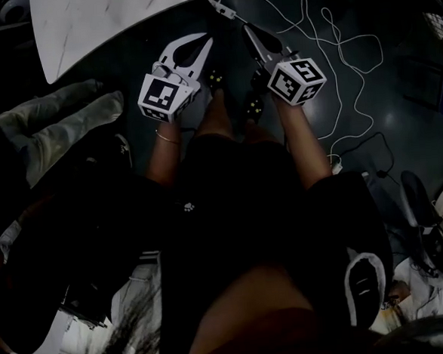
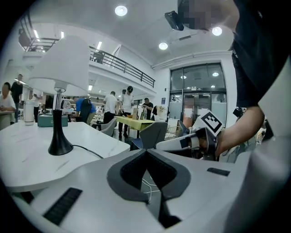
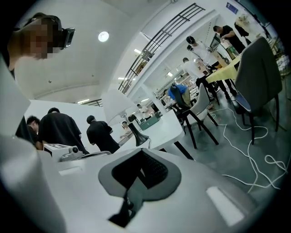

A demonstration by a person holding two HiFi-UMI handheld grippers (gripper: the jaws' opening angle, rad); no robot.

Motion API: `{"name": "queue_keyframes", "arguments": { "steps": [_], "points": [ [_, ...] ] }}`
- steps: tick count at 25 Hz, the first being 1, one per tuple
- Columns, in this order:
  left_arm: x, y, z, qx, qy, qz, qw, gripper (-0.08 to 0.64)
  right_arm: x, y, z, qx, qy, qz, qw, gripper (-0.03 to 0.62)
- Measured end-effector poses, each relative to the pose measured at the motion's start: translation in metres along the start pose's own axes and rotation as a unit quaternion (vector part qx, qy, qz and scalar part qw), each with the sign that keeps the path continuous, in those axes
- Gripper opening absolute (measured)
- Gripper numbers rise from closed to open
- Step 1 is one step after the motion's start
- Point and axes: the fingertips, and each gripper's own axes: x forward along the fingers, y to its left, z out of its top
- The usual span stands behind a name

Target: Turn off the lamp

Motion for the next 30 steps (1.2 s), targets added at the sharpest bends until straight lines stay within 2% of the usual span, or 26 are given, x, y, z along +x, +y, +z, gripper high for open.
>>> {"name": "queue_keyframes", "arguments": {
  "steps": [5, 10, 19, 24, 30],
  "points": [
    [-0.012, -0.018, 0.007, 0.000, -0.005, -0.021, 0.9998, 0.006, -0.013, 0.021, 0.002, -0.015, -0.003, 0.003, 1.000, 0.000],
    [-0.021, -0.026, 0.015, -0.031, -0.008, -0.019, 0.9993, 0.006, -0.025, 0.042, 0.015, 0.003, -0.025, 0.021, 0.999, 0.000],
    [-0.040, -0.032, 0.046, -0.037, -0.046, -0.002, 0.9983, 0.006, -0.049, 0.075, 0.037, -0.026, -0.034, 0.047, 0.998, 0.000],
    [-0.056, -0.041, 0.061, -0.061, -0.090, -0.011, 0.9940, 0.006, -0.061, 0.104, 0.042, -0.059, -0.035, 0.080, 0.994, 0.000],
    [-0.067, -0.052, 0.060, -0.018, -0.069, 0.011, 0.9974, 0.006, -0.075, 0.124, 0.044, -0.062, -0.035, 0.102, 0.992, 0.000]
  ]
}}
